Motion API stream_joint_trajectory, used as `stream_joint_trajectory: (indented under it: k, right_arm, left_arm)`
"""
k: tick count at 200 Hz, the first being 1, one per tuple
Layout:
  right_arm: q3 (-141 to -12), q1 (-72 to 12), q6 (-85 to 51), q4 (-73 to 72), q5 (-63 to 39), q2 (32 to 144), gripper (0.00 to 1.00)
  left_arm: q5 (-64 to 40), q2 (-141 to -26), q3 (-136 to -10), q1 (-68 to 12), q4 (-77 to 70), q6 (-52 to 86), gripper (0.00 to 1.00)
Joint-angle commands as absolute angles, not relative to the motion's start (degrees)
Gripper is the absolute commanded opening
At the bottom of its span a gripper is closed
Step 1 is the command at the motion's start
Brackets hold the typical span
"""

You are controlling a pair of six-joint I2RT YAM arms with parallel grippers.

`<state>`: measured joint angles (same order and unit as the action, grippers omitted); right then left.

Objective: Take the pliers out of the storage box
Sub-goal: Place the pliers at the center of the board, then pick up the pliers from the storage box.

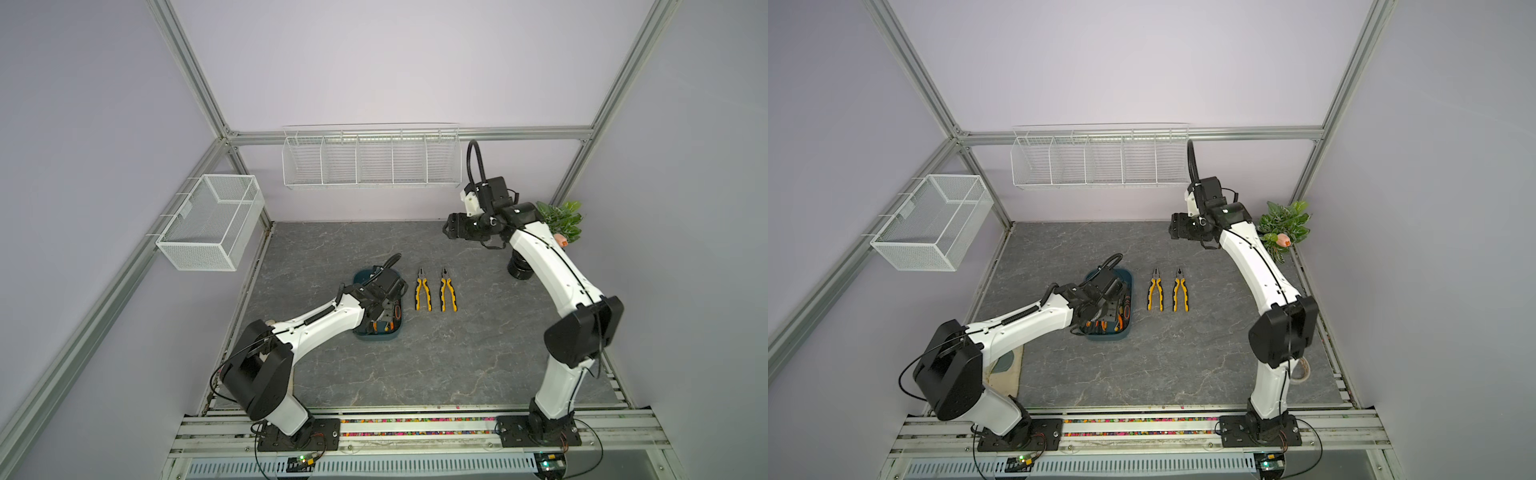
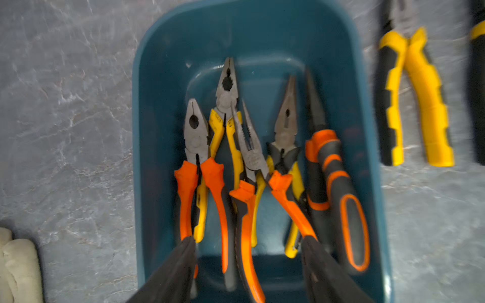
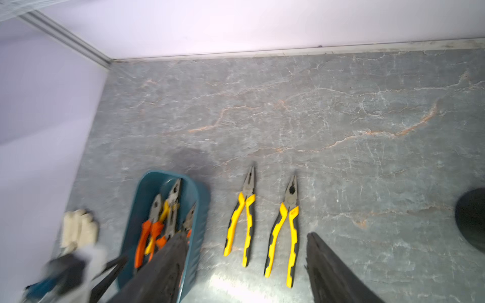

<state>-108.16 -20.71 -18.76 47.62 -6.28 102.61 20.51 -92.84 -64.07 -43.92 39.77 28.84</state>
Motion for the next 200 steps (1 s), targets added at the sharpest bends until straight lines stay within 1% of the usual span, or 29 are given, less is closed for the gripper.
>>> stream_joint_trajectory:
  k: [1, 25, 34, 47, 78, 137, 154, 163, 186, 193, 200]
  right_arm:
    - [-97.7, -20.6, -21.4, 43.5, -8.9, 99.3, 0.74]
    - [-89.8, -20.8, -21.7, 42.1, -9.3, 94.9, 0.74]
    - [-87.6, -20.9, -21.8, 41.8, -9.4, 93.7, 0.73]
    - [-84.3, -21.3, -21.9, 40.7, -9.6, 92.0, 0.73]
    - [-79.3, -21.8, -22.2, 38.9, -10.2, 89.5, 0.73]
    - [-75.9, -21.8, -22.2, 37.4, -10.6, 88.3, 0.73]
    - [-75.3, -21.8, -22.4, 37.1, -10.7, 88.3, 0.73]
    - [-75.1, -21.9, -22.4, 36.9, -10.9, 88.3, 0.73]
    - [-74.9, -21.8, -22.6, 36.6, -11.1, 88.4, 0.73]
    - [-74.9, -21.8, -22.5, 36.5, -11.1, 88.4, 0.73]
    - [-74.9, -21.8, -22.5, 36.5, -11.2, 88.6, 0.73]
  left_arm:
    - [19.2, -96.4, -66.6, -43.2, 45.0, 29.6, 0.6]
    - [15.5, -97.3, -67.0, -43.2, 45.0, 30.1, 0.53]
    - [14.8, -97.4, -67.1, -43.2, 44.9, 30.7, 0.49]
    - [14.5, -97.6, -66.9, -43.2, 44.9, 31.5, 0.46]
    - [14.6, -99.3, -66.7, -43.2, 45.2, 32.4, 0.34]
    - [14.2, -101.8, -67.0, -43.2, 45.1, 33.0, 0.32]
    - [14.0, -102.6, -67.2, -43.2, 45.1, 33.1, 0.17]
    - [13.9, -102.8, -67.2, -43.2, 45.0, 33.2, 0.13]
    - [13.8, -103.3, -67.0, -43.2, 44.7, 33.5, 0.13]
    - [13.8, -103.4, -66.8, -43.2, 44.6, 33.5, 0.14]
    - [14.0, -103.6, -66.7, -43.2, 44.6, 33.7, 0.17]
